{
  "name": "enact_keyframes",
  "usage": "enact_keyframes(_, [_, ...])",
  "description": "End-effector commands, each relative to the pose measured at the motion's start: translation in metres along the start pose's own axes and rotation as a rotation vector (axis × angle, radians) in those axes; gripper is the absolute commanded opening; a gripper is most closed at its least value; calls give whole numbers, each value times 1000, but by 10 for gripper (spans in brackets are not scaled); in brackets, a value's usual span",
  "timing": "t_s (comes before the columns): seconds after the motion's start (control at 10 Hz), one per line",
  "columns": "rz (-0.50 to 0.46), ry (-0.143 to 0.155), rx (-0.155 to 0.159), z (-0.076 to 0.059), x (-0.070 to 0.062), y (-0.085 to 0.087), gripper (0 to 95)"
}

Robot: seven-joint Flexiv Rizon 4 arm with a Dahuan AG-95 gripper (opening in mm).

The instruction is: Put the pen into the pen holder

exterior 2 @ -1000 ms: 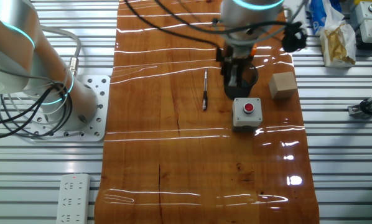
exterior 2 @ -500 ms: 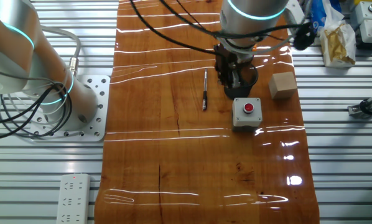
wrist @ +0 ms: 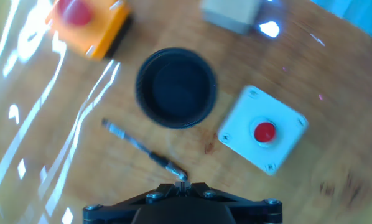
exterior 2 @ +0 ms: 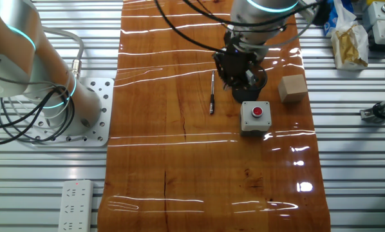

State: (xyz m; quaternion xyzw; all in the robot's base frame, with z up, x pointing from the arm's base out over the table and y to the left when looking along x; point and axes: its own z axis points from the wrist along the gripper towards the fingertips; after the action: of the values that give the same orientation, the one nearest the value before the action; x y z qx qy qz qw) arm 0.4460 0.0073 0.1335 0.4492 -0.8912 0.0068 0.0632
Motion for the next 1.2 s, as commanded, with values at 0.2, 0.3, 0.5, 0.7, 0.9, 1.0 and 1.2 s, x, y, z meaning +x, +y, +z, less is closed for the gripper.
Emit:
enact_keyframes(0.2, [-375, -6, 43, 48, 7, 2, 0])
enact_keyframes(0.3, [-377, -9, 41, 50, 7, 1, 0])
enact_keyframes(0.5, [-415, -49, 22, 51, 7, 1, 0])
enact_keyframes(0.7, [-439, -106, -3, 56, 7, 0, 190])
enact_keyframes(0.9, [-459, -147, -21, 67, 6, -1, 190])
enact_keyframes(1.0, [-458, -154, -25, 69, 7, -1, 190])
enact_keyframes(1.2, [-446, -181, -42, 78, 10, 6, 190])
